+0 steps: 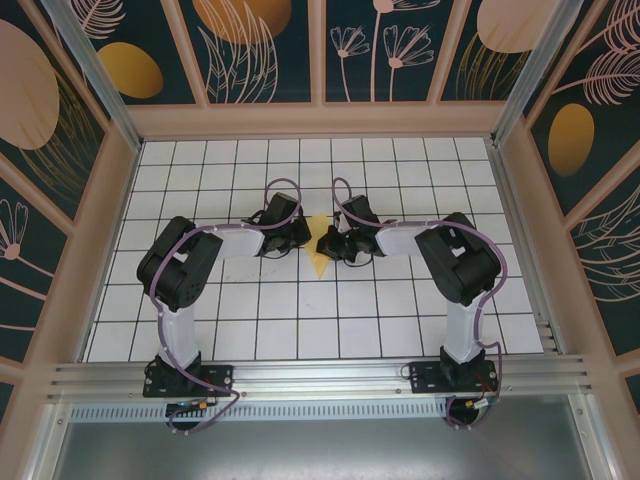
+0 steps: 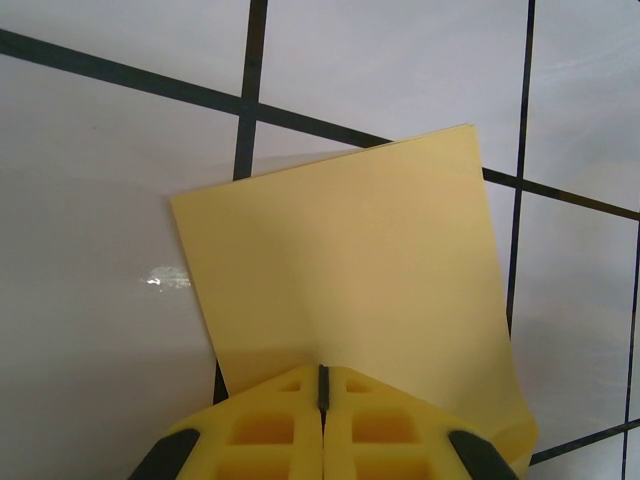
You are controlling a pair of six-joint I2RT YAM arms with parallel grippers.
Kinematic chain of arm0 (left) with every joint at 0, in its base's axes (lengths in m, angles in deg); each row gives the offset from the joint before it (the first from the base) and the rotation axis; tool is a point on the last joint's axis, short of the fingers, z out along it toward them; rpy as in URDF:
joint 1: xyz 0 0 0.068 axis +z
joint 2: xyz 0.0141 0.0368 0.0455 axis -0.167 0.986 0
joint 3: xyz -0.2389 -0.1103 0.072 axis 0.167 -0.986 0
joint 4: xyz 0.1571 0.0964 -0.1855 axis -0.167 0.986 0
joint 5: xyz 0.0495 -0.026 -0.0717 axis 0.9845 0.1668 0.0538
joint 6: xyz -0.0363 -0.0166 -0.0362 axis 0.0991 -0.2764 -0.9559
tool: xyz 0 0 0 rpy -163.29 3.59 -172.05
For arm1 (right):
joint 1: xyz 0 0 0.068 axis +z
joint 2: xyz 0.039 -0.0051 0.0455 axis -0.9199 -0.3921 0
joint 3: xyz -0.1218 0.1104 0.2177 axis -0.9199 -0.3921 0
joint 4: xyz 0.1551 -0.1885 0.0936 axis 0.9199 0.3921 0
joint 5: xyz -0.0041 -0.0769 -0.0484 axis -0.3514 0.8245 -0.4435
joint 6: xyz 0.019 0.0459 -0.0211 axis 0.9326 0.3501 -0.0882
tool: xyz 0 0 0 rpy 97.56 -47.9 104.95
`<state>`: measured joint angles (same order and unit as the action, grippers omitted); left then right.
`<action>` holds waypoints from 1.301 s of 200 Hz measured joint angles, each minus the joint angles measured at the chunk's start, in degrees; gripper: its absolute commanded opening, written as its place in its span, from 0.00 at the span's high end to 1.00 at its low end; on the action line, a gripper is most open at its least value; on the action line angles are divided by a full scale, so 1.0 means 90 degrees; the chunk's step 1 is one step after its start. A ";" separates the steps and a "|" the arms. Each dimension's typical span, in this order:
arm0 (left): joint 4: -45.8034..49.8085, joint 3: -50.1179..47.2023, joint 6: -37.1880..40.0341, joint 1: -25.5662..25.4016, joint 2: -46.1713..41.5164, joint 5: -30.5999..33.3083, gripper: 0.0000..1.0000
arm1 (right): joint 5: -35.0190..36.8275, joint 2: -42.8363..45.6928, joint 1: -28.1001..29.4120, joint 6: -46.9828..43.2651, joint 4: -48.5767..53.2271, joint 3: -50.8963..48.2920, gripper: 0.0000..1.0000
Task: Fold a paper plane with a square sheet of paper (pick it up from the middle)
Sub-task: Third fold the triangle at the center of the table.
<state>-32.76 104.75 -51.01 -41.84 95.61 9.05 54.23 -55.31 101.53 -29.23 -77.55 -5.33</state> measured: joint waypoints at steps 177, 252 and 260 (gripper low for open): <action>-0.0044 0.0000 0.0000 0.0005 0.0019 -0.0090 0.92 | -0.0121 -0.0202 0.0000 -0.0172 -0.0029 0.0087 1.00; -0.0049 0.0000 -0.0002 0.0005 0.0022 -0.0090 0.91 | -0.0158 -0.0272 0.0000 -0.0180 0.0005 0.0168 0.94; -0.0049 0.0000 0.0000 0.0005 0.0022 -0.0087 0.90 | -0.0158 -0.0272 0.0000 -0.0189 0.0007 0.0168 0.93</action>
<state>-33.20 104.75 -51.01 -41.80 95.81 8.27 52.80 -57.76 101.53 -30.93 -77.49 -3.82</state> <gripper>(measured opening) 0.092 0.059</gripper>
